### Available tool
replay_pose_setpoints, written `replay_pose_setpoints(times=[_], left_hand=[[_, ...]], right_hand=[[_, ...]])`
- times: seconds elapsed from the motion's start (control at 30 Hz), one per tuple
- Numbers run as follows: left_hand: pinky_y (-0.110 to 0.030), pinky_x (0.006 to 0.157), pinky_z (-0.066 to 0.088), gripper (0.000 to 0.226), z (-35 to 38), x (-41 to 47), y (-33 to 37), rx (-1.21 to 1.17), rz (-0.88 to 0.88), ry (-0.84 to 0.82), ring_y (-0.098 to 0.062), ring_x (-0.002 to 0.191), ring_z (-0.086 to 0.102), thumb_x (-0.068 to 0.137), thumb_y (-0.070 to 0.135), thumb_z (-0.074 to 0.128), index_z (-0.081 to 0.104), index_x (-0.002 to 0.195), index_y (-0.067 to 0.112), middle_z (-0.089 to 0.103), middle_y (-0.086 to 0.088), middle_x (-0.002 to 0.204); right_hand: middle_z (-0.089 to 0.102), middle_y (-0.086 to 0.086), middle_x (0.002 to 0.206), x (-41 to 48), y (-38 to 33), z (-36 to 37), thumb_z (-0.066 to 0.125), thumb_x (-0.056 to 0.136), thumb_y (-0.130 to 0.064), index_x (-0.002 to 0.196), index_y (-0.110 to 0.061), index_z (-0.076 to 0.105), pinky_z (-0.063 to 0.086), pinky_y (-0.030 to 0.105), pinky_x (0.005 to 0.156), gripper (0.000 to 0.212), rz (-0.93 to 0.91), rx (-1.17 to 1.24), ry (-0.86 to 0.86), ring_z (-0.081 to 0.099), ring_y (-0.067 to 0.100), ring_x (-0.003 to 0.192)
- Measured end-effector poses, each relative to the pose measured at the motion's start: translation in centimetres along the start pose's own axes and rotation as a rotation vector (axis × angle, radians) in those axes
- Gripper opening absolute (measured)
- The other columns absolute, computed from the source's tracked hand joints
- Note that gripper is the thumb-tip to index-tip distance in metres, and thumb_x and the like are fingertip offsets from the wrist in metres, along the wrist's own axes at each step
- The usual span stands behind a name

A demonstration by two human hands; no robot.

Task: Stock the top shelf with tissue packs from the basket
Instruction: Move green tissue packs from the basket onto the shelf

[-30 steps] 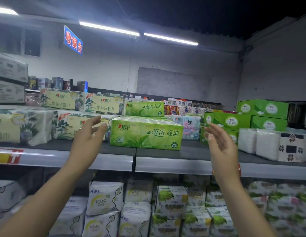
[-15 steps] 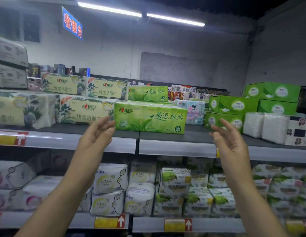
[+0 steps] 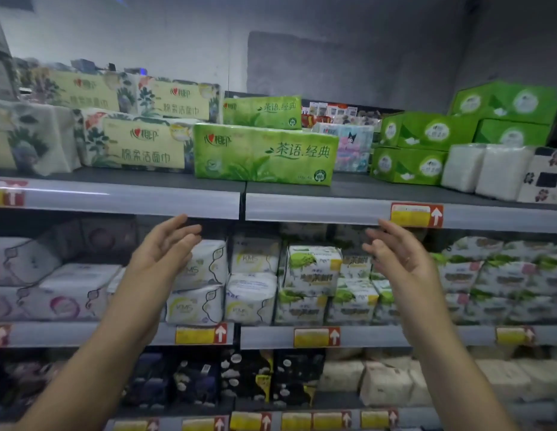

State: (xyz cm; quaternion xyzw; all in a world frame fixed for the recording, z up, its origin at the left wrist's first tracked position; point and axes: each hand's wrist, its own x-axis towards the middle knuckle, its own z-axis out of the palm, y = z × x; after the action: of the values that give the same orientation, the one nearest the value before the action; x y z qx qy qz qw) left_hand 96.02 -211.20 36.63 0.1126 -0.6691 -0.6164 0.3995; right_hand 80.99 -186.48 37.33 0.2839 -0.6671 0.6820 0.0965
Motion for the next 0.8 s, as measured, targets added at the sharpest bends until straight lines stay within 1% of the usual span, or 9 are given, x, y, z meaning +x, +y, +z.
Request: replay_pose_setpoints(times=[0.13, 0.23, 0.33, 0.4, 0.47, 0.6, 0.67, 0.73, 0.8], left_hand=[[-0.031, 0.105, 0.042, 0.034, -0.4, -2.9, -2.2, -0.02, -0.094, 0.002, -0.007, 0.116, 0.06, 0.086, 0.033, 0.059, 0.055, 0.12, 0.033, 0.065, 0.009, 0.119], [-0.03, 0.106, 0.039, 0.039, -1.0, -5.8, -4.4, 0.02, -0.183, -0.027, -0.004, 0.118, 0.057, 0.078, 0.049, 0.056, 0.055, 0.116, 0.042, 0.064, 0.015, 0.123], [-0.033, 0.108, 0.039, 0.038, -1.6, -8.3, -6.8, 0.042, -0.285, 0.002, -0.008, 0.119, 0.057, 0.077, 0.05, 0.057, 0.054, 0.114, 0.041, 0.063, 0.01, 0.125], [-0.033, 0.104, 0.041, 0.038, -2.1, -9.7, -8.4, 0.05, -0.338, 0.0, -0.01, 0.119, 0.057, 0.079, 0.049, 0.068, 0.055, 0.113, 0.039, 0.063, 0.008, 0.124], [-0.029, 0.098, 0.043, 0.037, -2.7, -10.9, -9.8, 0.039, -0.393, -0.001, -0.01, 0.118, 0.059, 0.075, 0.045, 0.067, 0.057, 0.11, 0.04, 0.065, 0.011, 0.119], [-0.034, 0.1, 0.042, 0.054, -3.9, -13.8, -12.1, 0.038, -0.462, 0.008, -0.008, 0.118, 0.059, 0.064, 0.056, 0.067, 0.064, 0.115, 0.041, 0.065, 0.012, 0.123], [-0.038, 0.102, 0.042, 0.062, -4.2, -14.7, -13.0, 0.048, -0.5, 0.029, -0.01, 0.12, 0.058, 0.063, 0.06, 0.068, 0.063, 0.12, 0.037, 0.063, 0.014, 0.126], [-0.035, 0.1, 0.043, 0.07, -4.3, -15.3, -13.4, 0.072, -0.529, 0.036, -0.012, 0.119, 0.058, 0.06, 0.064, 0.065, 0.06, 0.123, 0.035, 0.062, 0.01, 0.127], [-0.031, 0.095, 0.044, 0.069, -4.3, -15.6, -13.8, 0.098, -0.54, 0.034, -0.011, 0.116, 0.058, 0.059, 0.065, 0.063, 0.059, 0.122, 0.036, 0.062, 0.008, 0.127]], right_hand=[[0.063, -0.016, 0.116, -2.4, 2.7, -0.6, 0.056, 0.093, -0.029, 0.122, -0.038, 0.052, 0.047, 0.039, 0.1, 0.031, 0.077, -0.088, -0.055, 0.059, 0.007, 0.11], [0.063, -0.015, 0.116, -5.1, 4.8, -0.5, 0.056, 0.092, -0.029, 0.119, -0.038, 0.054, 0.046, 0.042, 0.101, 0.029, 0.177, -0.092, -0.066, 0.06, 0.011, 0.111], [0.063, -0.014, 0.116, -8.0, 6.8, -0.3, 0.057, 0.091, -0.031, 0.114, -0.043, 0.055, 0.046, 0.042, 0.101, 0.026, 0.292, -0.068, -0.085, 0.061, 0.011, 0.11], [0.064, -0.011, 0.116, -9.9, 8.0, -0.3, 0.056, 0.091, -0.029, 0.115, -0.039, 0.056, 0.048, 0.039, 0.099, 0.026, 0.38, -0.033, -0.086, 0.062, 0.011, 0.107], [0.065, -0.009, 0.115, -11.6, 8.9, -0.4, 0.057, 0.09, -0.027, 0.112, -0.037, 0.058, 0.05, 0.036, 0.096, 0.024, 0.448, -0.009, -0.09, 0.063, 0.011, 0.106], [0.068, -0.006, 0.114, -13.6, 10.6, -0.7, 0.058, 0.089, -0.027, 0.111, -0.034, 0.061, 0.051, 0.033, 0.091, 0.023, 0.581, 0.07, -0.087, 0.067, 0.009, 0.1], [0.068, -0.005, 0.115, -14.3, 11.5, -0.8, 0.062, 0.087, -0.033, 0.116, -0.029, 0.061, 0.052, 0.03, 0.089, 0.029, 0.618, 0.091, -0.092, 0.068, 0.008, 0.099], [0.069, -0.006, 0.114, -14.7, 12.2, -0.9, 0.071, 0.074, -0.049, 0.118, -0.026, 0.062, 0.055, 0.023, 0.081, 0.05, 0.625, 0.096, -0.084, 0.068, 0.008, 0.099], [0.07, -0.012, 0.11, -15.0, 12.8, -1.1, 0.07, 0.072, -0.045, 0.121, -0.022, 0.062, 0.055, 0.017, 0.076, 0.055, 0.632, 0.081, -0.066, 0.068, 0.008, 0.097]])
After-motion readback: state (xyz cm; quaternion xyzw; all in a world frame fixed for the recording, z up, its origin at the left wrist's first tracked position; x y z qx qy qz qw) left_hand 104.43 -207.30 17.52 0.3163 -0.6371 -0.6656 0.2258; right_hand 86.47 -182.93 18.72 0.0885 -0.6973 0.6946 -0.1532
